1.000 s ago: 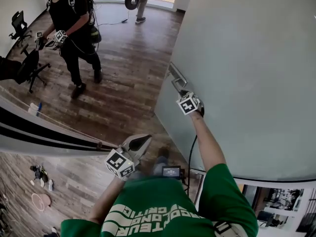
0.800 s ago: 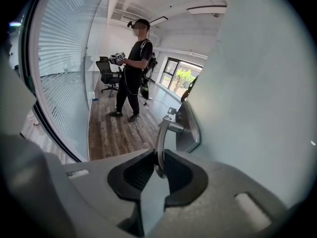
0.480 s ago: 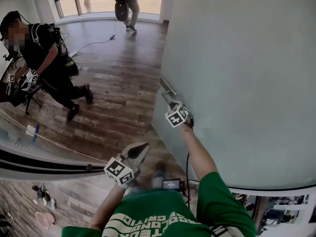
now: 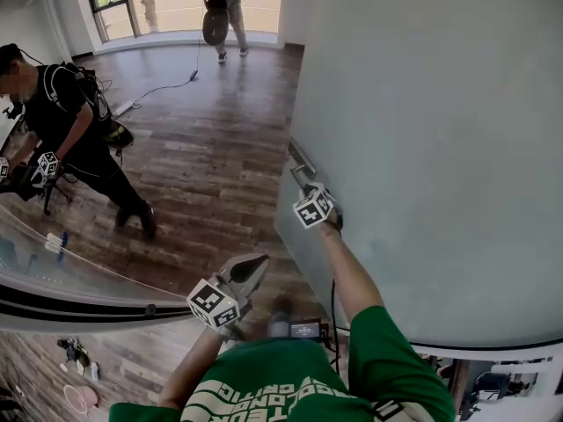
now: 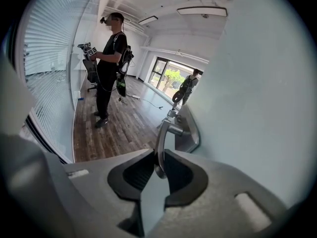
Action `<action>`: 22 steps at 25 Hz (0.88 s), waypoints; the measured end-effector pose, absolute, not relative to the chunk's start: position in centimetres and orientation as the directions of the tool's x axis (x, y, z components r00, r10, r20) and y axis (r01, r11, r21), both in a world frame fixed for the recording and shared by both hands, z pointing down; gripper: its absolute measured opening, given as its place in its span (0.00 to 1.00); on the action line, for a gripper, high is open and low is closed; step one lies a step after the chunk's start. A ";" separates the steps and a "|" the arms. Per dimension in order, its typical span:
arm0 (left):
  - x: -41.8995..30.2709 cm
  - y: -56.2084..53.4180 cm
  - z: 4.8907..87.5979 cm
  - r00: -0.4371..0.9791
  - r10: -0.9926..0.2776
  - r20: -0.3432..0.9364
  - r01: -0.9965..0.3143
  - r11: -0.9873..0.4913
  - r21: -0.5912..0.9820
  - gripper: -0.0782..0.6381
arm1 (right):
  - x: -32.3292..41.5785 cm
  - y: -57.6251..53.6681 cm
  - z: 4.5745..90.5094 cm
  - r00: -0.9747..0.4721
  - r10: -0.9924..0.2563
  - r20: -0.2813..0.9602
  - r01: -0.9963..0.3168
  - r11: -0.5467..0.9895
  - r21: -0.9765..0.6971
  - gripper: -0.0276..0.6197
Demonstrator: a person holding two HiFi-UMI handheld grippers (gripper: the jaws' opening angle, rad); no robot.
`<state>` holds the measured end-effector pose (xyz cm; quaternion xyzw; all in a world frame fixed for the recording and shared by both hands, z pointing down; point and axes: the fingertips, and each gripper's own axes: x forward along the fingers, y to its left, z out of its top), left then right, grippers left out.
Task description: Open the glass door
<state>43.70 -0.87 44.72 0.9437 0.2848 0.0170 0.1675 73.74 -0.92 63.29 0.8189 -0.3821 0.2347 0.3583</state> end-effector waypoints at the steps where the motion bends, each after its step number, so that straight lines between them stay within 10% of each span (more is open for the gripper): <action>1: 44.0 -0.8 44.6 0.837 0.543 -0.064 0.532 -0.782 0.326 0.13 | 74.2 -0.7 63.3 0.602 -0.453 0.658 -0.790 -0.457 0.408 0.12; 22: 49.5 0.2 44.1 0.840 0.538 -0.074 0.528 -0.776 0.346 0.13 | 83.5 6.1 62.8 0.674 -0.361 0.644 -0.704 -0.578 0.413 0.12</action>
